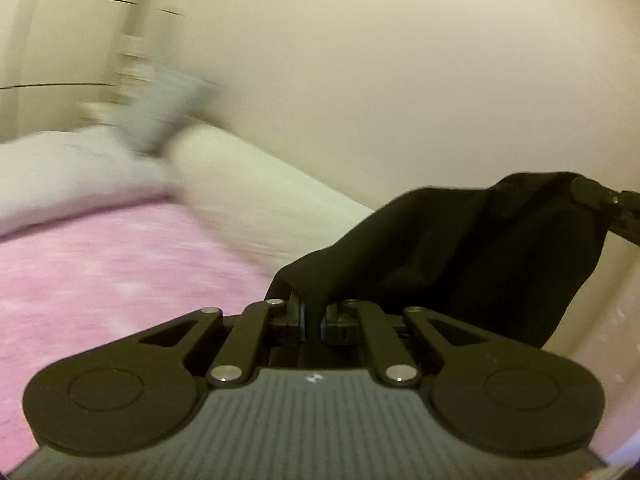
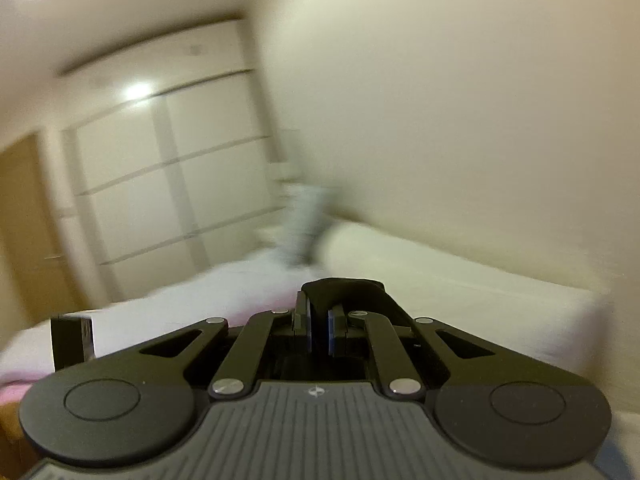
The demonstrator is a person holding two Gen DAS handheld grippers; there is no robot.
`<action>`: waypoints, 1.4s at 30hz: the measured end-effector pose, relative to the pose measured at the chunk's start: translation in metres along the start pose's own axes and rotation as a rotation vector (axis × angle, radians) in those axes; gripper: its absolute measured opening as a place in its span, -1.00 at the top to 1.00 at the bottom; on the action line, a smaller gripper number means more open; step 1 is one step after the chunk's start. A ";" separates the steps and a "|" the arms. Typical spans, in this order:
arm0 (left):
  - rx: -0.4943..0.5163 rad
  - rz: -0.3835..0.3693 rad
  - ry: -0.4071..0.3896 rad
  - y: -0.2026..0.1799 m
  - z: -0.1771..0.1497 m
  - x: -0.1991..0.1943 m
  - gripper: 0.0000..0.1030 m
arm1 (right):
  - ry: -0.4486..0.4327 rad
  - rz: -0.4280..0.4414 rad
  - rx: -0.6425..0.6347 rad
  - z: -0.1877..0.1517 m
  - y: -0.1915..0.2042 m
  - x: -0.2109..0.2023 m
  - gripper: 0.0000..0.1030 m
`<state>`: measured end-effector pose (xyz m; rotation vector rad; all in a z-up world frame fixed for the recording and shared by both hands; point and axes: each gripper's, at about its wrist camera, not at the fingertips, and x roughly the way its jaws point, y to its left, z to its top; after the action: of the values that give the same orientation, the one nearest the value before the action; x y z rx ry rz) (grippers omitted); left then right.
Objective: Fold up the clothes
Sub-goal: 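Lift the black trousers out of the basket with both grippers and carry to bed, then release the black trousers onto the bed with both grippers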
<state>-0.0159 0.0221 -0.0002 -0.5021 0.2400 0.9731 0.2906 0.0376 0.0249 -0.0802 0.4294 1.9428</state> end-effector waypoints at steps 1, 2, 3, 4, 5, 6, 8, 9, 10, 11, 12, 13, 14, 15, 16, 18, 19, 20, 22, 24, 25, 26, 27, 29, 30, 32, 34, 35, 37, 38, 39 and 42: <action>-0.018 0.055 -0.021 0.018 0.002 -0.025 0.93 | 0.005 0.052 -0.012 0.006 0.020 0.011 0.83; -0.035 0.110 -0.042 0.036 0.003 -0.050 0.93 | 0.016 0.100 -0.021 0.011 0.040 0.025 0.83; -0.054 0.171 -0.062 0.052 0.003 -0.073 0.93 | 0.029 0.153 -0.028 0.014 0.061 0.039 0.82; -0.068 0.220 -0.077 0.065 0.004 -0.090 0.93 | 0.043 0.203 -0.034 0.016 0.084 0.053 0.82; -0.081 0.276 -0.082 0.083 0.004 -0.111 0.93 | 0.058 0.247 -0.039 0.016 0.109 0.066 0.82; -0.095 0.332 -0.086 0.100 0.004 -0.131 0.93 | 0.074 0.290 -0.044 0.016 0.134 0.079 0.82; -0.122 0.427 -0.085 0.134 0.005 -0.157 0.92 | 0.105 0.378 -0.053 0.016 0.184 0.104 0.82; -0.140 0.461 -0.080 0.157 0.008 -0.173 0.92 | 0.125 0.417 -0.057 0.015 0.210 0.119 0.82; -0.158 0.494 -0.075 0.181 0.010 -0.189 0.92 | 0.148 0.442 -0.061 0.010 0.238 0.136 0.82; -0.175 0.528 -0.070 0.204 0.012 -0.204 0.92 | 0.167 0.456 -0.066 0.005 0.263 0.152 0.82; -0.193 0.561 -0.065 0.228 0.014 -0.219 0.91 | 0.186 0.470 -0.071 0.000 0.288 0.167 0.82; -0.207 0.587 -0.052 0.248 0.013 -0.227 0.91 | 0.205 0.484 -0.076 -0.005 0.313 0.183 0.82; -0.223 0.622 -0.026 0.273 0.014 -0.235 0.89 | 0.224 0.498 -0.080 -0.011 0.338 0.199 0.81; -0.239 0.656 0.000 0.298 0.015 -0.242 0.82 | 0.243 0.512 -0.085 -0.016 0.363 0.215 0.80; -0.254 0.684 0.031 0.316 0.013 -0.247 0.74 | 0.265 0.513 -0.092 -0.024 0.385 0.229 0.76; -0.283 0.749 0.100 0.355 0.004 -0.254 0.51 | 0.371 0.459 -0.101 -0.050 0.422 0.265 0.45; -0.295 0.775 0.128 0.368 -0.003 -0.255 0.50 | 0.438 0.428 -0.103 -0.062 0.440 0.286 0.27; -0.308 0.799 0.157 0.381 -0.009 -0.256 0.49 | 0.494 0.399 -0.108 -0.076 0.455 0.301 0.27; -0.335 0.840 0.240 0.397 -0.026 -0.259 0.38 | 0.575 0.348 -0.133 -0.104 0.472 0.313 0.10; -0.348 0.881 0.295 0.400 -0.047 -0.272 0.26 | 0.649 0.298 -0.165 -0.131 0.488 0.322 -0.28; -0.356 0.900 0.322 0.401 -0.057 -0.278 0.23 | 0.671 0.281 -0.195 -0.142 0.491 0.320 -0.45; -0.373 0.912 0.352 0.401 -0.068 -0.283 0.23 | 0.695 0.272 -0.219 -0.152 0.498 0.318 -0.43; -0.388 0.919 0.369 0.393 -0.084 -0.292 0.23 | 0.720 0.273 -0.241 -0.162 0.510 0.316 -0.43; -0.435 0.924 0.404 0.384 -0.104 -0.301 0.21 | 0.773 0.276 -0.278 -0.182 0.520 0.310 -0.43; -0.451 0.928 0.418 0.376 -0.110 -0.302 0.20 | 0.802 0.275 -0.296 -0.185 0.517 0.313 -0.44; -0.464 0.936 0.440 0.359 -0.123 -0.303 0.19 | 0.851 0.283 -0.324 -0.198 0.520 0.298 -0.46; -0.480 0.945 0.449 0.343 -0.137 -0.306 0.14 | 0.892 0.302 -0.346 -0.210 0.522 0.288 -0.47; -0.484 0.947 0.447 0.333 -0.140 -0.306 0.12 | 0.906 0.316 -0.356 -0.214 0.527 0.285 -0.48; -0.487 0.951 0.439 0.311 -0.142 -0.306 0.08 | 0.931 0.338 -0.375 -0.223 0.524 0.271 -0.50; -0.484 0.955 0.432 0.304 -0.142 -0.305 0.07 | 0.940 0.347 -0.381 -0.226 0.522 0.267 -0.50; -0.479 0.963 0.424 0.292 -0.142 -0.305 0.03 | 0.947 0.356 -0.388 -0.229 0.519 0.260 -0.52; -0.466 0.978 0.404 0.267 -0.140 -0.302 -0.02 | 0.952 0.382 -0.414 -0.232 0.509 0.237 -0.59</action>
<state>-0.4010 -0.1451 -0.0757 -1.0560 0.6649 1.8971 -0.2980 -0.0057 -0.1195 -1.3038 0.6753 2.2484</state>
